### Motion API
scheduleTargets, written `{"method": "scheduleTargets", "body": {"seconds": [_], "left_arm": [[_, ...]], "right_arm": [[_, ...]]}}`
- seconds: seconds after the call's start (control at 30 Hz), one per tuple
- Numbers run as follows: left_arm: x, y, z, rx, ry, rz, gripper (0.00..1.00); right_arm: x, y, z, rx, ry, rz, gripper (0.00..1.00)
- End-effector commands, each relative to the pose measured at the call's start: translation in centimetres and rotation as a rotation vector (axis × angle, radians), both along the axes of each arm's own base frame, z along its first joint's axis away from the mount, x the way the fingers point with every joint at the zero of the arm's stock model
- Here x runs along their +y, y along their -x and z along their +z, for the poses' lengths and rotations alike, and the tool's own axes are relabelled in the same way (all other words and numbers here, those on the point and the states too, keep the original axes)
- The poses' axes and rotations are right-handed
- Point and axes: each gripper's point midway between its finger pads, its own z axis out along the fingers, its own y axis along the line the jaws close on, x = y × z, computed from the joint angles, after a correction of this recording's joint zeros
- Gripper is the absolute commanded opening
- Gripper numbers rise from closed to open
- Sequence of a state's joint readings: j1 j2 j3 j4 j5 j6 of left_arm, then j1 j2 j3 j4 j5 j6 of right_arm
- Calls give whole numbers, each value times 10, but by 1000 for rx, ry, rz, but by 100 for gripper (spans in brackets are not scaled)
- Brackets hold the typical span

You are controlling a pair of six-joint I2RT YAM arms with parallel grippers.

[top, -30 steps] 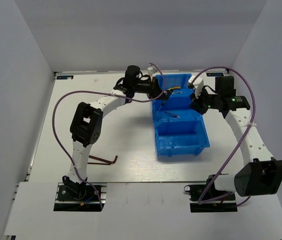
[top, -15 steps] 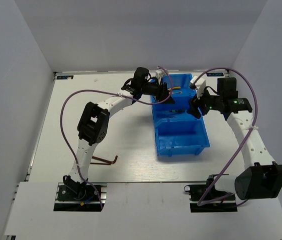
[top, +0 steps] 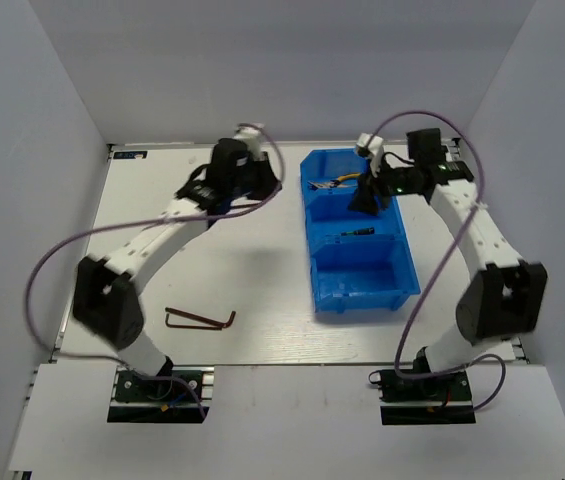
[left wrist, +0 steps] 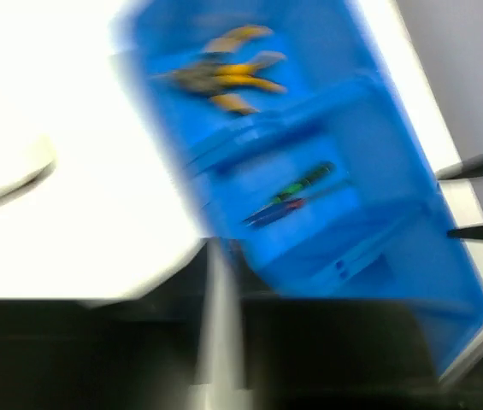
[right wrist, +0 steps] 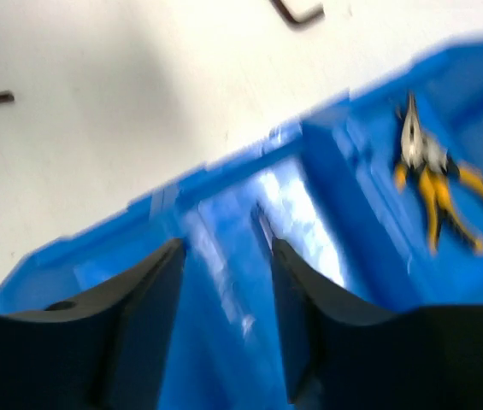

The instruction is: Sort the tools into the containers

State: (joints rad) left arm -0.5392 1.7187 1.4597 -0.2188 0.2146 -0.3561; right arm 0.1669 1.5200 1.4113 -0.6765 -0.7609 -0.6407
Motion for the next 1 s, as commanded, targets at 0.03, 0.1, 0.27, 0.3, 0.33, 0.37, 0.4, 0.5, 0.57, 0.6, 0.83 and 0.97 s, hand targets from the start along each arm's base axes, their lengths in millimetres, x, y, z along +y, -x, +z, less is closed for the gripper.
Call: {"method": "scheduleTargets", "body": {"seconds": [0.03, 0.1, 0.27, 0.3, 0.33, 0.37, 0.4, 0.5, 0.57, 0.6, 0.83, 0.97], "left_arm": [[136, 50, -15, 196, -129, 634, 59], [168, 100, -44, 372, -156, 791, 69], [193, 164, -77, 540, -80, 901, 81], [195, 169, -76, 541, -50, 915, 81], [199, 176, -73, 524, -26, 911, 81], [201, 180, -72, 525, -15, 917, 82], [204, 185, -70, 527, -17, 918, 82], [210, 197, -64, 523, -12, 917, 82], [212, 200, -61, 521, 6, 922, 82], [213, 202, -60, 514, 17, 920, 82], [215, 214, -69, 537, 20, 913, 82], [216, 215, -73, 543, 12, 915, 82]], "right_arm": [[53, -18, 15, -74, -43, 209, 58], [79, -36, 10, -111, -4, 288, 66], [139, -76, -38, -129, 64, 437, 70], [155, -86, -46, -128, 36, 425, 70], [170, -104, -44, -164, -6, 380, 70], [179, -114, -59, -156, -22, 353, 70], [198, -140, -45, -313, -93, 335, 70], [226, -149, -71, -306, -129, 326, 70], [247, -161, -69, -381, -137, 344, 70], [255, -165, -85, -383, -134, 343, 70], [287, -163, -123, -421, -119, 369, 70], [291, -160, -133, -382, -130, 347, 65]]}}
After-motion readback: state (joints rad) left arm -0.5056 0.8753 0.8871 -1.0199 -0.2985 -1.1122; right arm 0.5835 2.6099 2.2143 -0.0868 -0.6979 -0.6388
